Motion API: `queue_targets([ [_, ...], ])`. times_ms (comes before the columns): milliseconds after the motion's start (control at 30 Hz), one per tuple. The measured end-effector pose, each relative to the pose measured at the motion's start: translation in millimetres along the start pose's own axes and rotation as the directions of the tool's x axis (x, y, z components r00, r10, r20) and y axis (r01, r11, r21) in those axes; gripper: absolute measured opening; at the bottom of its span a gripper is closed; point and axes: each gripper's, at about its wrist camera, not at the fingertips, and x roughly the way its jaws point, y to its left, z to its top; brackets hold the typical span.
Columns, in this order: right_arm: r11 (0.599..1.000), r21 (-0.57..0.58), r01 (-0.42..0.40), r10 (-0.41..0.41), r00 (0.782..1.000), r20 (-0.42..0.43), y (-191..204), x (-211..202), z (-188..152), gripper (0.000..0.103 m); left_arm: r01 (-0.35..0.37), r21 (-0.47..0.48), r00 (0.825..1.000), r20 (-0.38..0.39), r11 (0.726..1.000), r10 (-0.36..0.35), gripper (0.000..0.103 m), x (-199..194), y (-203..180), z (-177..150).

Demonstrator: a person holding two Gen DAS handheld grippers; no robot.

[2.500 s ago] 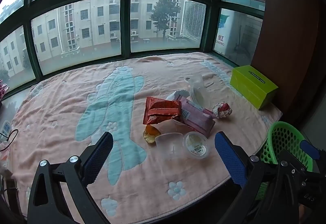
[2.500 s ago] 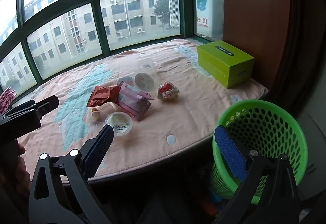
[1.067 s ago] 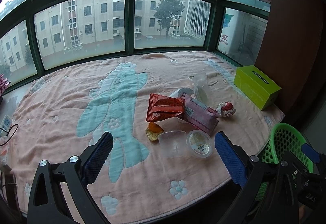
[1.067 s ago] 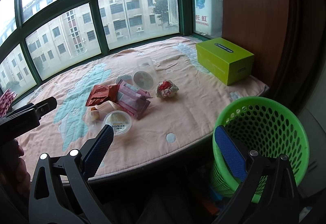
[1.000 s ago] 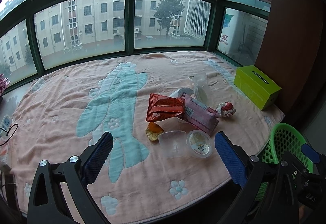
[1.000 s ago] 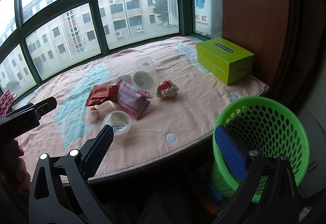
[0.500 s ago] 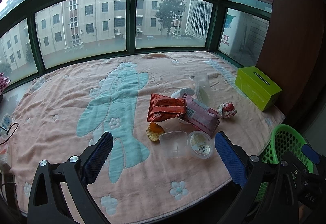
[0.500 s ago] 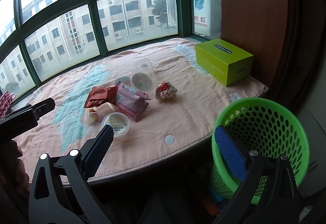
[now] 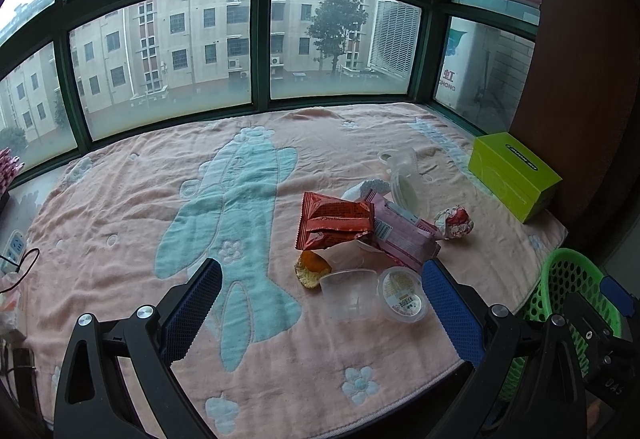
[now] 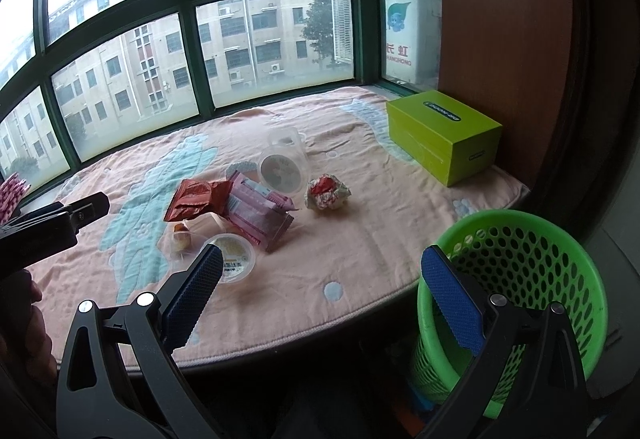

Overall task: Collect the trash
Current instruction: 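Reach the right gripper to the round sealed tub while the left gripper reaches the clear cup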

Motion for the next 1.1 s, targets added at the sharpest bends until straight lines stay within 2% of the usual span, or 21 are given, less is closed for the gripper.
queue_targets([
  [667, 0.989, -0.072, -0.133, 0.125, 0.988, -0.095, 33.6, 64.6, 4.8, 0.098, -0.071, -0.057, 0.997, -0.021, 0.996, 0.070, 0.097, 35.8, 35.5, 28.2],
  [867, 0.972, -0.109, -0.210, 0.193, 0.970, -0.149, 51.0, 91.5, -4.9, 0.098, -0.082, -0.077, 0.996, -0.038, 0.994, 0.079, 0.097, 47.5, 51.4, 29.3],
  [1100, 0.951, -0.138, -0.275, 0.244, 0.947, -0.207, 68.1, 126.1, -15.1, 0.098, -0.063, -0.115, 0.996, -0.074, 0.991, 0.055, 0.097, 61.1, 67.3, 23.2],
])
